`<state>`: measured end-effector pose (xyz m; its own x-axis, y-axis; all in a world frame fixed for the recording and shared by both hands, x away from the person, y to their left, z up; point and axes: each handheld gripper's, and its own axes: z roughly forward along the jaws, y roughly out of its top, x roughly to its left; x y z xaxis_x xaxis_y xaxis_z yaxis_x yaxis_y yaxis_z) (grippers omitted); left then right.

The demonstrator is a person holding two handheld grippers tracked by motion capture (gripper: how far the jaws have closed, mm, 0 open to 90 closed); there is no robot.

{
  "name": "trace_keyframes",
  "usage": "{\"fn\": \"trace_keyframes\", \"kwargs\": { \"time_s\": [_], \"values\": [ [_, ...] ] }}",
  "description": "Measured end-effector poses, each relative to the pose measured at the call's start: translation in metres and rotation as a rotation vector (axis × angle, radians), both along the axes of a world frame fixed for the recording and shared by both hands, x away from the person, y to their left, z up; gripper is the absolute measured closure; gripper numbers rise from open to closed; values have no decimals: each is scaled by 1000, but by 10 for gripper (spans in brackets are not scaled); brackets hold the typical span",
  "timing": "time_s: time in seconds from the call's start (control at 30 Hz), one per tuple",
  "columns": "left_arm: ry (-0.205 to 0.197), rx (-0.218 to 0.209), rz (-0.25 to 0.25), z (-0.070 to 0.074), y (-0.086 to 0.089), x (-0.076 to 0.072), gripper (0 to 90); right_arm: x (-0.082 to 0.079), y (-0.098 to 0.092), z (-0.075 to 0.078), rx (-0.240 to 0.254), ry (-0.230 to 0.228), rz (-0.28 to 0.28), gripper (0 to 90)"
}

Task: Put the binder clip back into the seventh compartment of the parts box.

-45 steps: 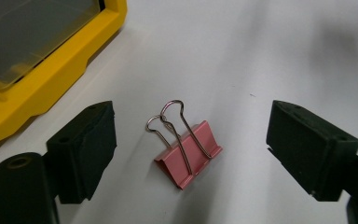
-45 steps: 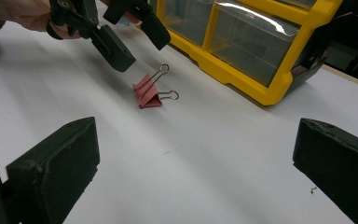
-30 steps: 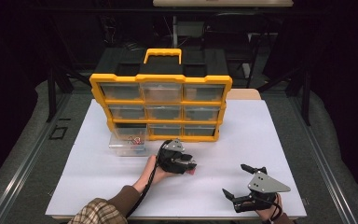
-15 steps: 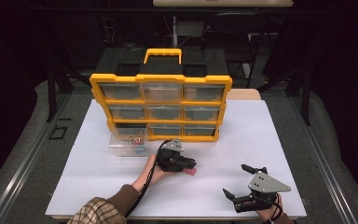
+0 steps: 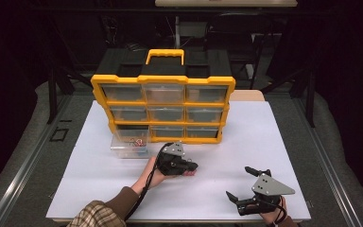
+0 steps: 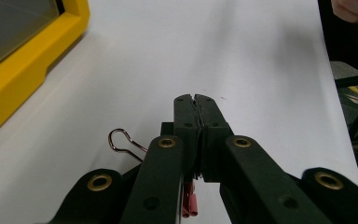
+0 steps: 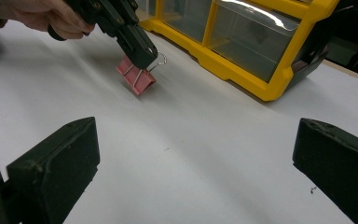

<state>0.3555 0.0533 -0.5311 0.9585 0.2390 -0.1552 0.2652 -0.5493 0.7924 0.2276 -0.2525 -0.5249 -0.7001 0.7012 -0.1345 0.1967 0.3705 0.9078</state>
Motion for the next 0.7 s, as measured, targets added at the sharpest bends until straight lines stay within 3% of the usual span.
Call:
{"fn": "trace_keyframes", "kwargs": {
  "time_s": [0.7],
  "values": [
    [-105,-23,95,27,24,-12,882,-1,-1,-1,-3,-1,-12,0]
  ]
}}
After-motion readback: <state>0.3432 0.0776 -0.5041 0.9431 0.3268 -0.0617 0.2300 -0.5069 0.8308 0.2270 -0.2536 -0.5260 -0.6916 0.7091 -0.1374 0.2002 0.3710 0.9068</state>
